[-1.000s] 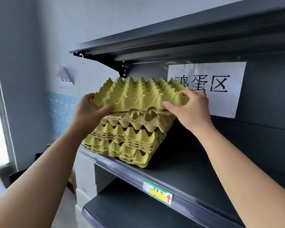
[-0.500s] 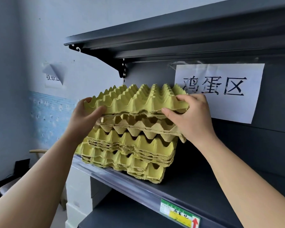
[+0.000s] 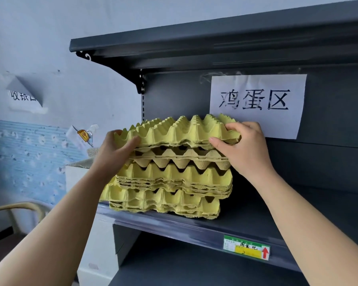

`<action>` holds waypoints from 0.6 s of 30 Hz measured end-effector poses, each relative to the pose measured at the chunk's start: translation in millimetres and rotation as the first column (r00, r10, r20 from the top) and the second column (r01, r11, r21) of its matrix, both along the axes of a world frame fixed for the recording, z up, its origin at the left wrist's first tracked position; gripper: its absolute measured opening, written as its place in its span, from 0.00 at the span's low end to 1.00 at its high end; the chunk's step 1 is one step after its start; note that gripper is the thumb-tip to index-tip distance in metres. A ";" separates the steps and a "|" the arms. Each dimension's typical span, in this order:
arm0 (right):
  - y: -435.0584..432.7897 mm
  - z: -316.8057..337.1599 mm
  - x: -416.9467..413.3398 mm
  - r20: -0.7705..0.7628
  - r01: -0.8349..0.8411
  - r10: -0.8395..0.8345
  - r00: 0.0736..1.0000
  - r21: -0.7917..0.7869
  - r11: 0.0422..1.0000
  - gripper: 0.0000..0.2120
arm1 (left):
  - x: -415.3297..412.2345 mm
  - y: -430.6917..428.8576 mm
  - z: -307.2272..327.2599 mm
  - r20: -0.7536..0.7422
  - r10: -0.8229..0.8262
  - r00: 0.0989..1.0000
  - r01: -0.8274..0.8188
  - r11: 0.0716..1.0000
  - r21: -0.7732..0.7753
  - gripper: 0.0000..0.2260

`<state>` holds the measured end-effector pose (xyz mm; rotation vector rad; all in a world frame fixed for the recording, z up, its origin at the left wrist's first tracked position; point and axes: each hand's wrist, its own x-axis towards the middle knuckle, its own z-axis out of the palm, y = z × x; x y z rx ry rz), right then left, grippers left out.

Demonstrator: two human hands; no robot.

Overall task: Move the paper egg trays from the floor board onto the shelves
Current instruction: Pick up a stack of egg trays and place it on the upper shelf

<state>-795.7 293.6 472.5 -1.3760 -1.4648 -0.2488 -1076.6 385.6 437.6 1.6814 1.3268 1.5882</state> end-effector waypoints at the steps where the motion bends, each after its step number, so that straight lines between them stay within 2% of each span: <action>1: -0.5 -1.0 -0.6 0.003 0.007 -0.007 1.000 -0.009 1.000 0.26 | 0.2 -1.6 -0.8 -0.020 0.017 1.000 -0.017 1.000 0.002 0.29; 6: -6.3 -3.8 -4.5 0.026 0.047 -0.046 0.999 -0.005 0.999 0.26 | 3.7 -13.0 -2.9 -0.130 0.111 0.985 -0.101 0.992 0.080 0.30; 11: -25.7 -3.0 -7.4 0.154 0.115 -0.121 0.981 0.049 0.992 0.23 | 10.2 -32.3 5.5 -0.289 0.348 0.892 -0.211 0.885 0.415 0.25; 14: -44.3 -9.1 -7.7 0.193 0.114 -0.122 0.974 0.054 0.992 0.21 | 25.0 -53.1 8.0 -0.357 0.358 0.863 -0.124 0.835 0.537 0.21; 18: -79.0 -30.2 0.5 0.205 0.126 -0.126 0.971 0.016 0.992 0.18 | 62.3 -84.8 -10.9 -0.462 0.243 0.853 0.059 0.835 0.548 0.19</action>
